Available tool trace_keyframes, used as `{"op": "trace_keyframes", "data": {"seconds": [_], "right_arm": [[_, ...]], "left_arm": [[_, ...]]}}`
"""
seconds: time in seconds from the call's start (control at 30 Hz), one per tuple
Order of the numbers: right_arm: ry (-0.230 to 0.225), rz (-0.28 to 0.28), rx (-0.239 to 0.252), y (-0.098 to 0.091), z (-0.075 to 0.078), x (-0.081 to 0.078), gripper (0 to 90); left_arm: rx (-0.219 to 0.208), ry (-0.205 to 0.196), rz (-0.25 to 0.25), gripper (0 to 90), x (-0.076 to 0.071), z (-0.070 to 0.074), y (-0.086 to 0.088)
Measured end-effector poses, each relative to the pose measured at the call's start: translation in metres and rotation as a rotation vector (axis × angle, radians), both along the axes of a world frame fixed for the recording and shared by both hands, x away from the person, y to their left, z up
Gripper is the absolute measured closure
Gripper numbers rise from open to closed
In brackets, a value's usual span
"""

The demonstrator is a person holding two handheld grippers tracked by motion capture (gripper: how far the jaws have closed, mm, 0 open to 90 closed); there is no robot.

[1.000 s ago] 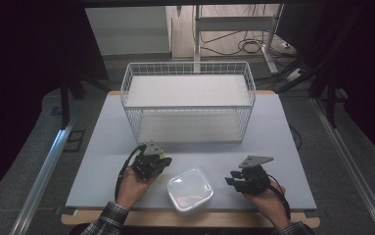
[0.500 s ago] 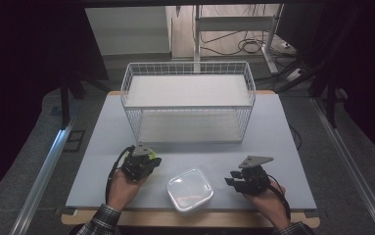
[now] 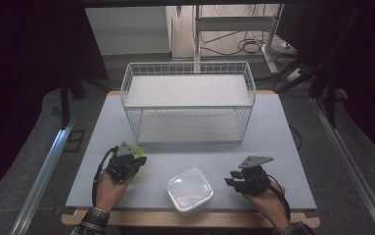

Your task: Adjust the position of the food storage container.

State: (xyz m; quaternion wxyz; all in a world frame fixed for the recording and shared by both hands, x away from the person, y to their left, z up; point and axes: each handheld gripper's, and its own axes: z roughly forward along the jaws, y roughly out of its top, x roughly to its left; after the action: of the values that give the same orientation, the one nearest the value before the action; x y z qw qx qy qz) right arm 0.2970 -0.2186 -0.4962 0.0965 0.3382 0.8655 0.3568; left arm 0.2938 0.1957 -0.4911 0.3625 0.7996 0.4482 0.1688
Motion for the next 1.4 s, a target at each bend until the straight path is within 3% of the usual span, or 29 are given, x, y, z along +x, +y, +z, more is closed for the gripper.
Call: {"op": "trace_keyframes", "data": {"seconds": [0.2, 0.37, 0.57, 0.7, 0.77, 1.07, 1.2, 1.27, 1.4], "right_arm": [[0.0, -0.001, -0.001, 0.0, 0.0, 0.0, 63.7], [-0.007, -0.006, 0.001, -0.001, 0.001, -0.001, 71.3], [0.001, 0.012, 0.01, 0.001, 0.003, -0.003, 81.8], [-0.008, 0.06, 0.025, 0.009, 0.007, -0.01, 87.7], [-0.001, 0.093, 0.018, 0.016, 0.007, -0.014, 88.9], [0.037, 0.168, -0.006, 0.034, 0.004, -0.024, 88.8], [0.05, 0.179, -0.002, 0.037, 0.004, -0.026, 89.0], [0.044, 0.167, -0.015, 0.038, 0.004, -0.027, 89.1], [0.064, 0.144, 0.008, 0.036, 0.003, -0.023, 89.3]], "left_arm": [[0.004, -0.008, 0.015, 89.9, -0.001, -0.001, 0.004], [-0.038, -0.009, -0.041, 89.9, -0.014, 0.0, -0.009], [-0.059, 0.019, -0.102, 89.9, -0.037, -0.009, -0.024], [-0.027, 0.019, -0.138, 89.9, -0.056, -0.013, -0.035], [-0.02, 0.037, -0.178, 89.9, -0.066, -0.016, -0.043], [-0.012, 0.075, -0.275, 89.8, -0.089, -0.023, -0.068], [0.006, 0.077, -0.29, 89.8, -0.088, -0.024, -0.076], [0.004, 0.076, -0.279, 89.8, -0.086, -0.024, -0.077], [0.016, 0.069, -0.255, 89.8, -0.079, -0.023, -0.08]]}}
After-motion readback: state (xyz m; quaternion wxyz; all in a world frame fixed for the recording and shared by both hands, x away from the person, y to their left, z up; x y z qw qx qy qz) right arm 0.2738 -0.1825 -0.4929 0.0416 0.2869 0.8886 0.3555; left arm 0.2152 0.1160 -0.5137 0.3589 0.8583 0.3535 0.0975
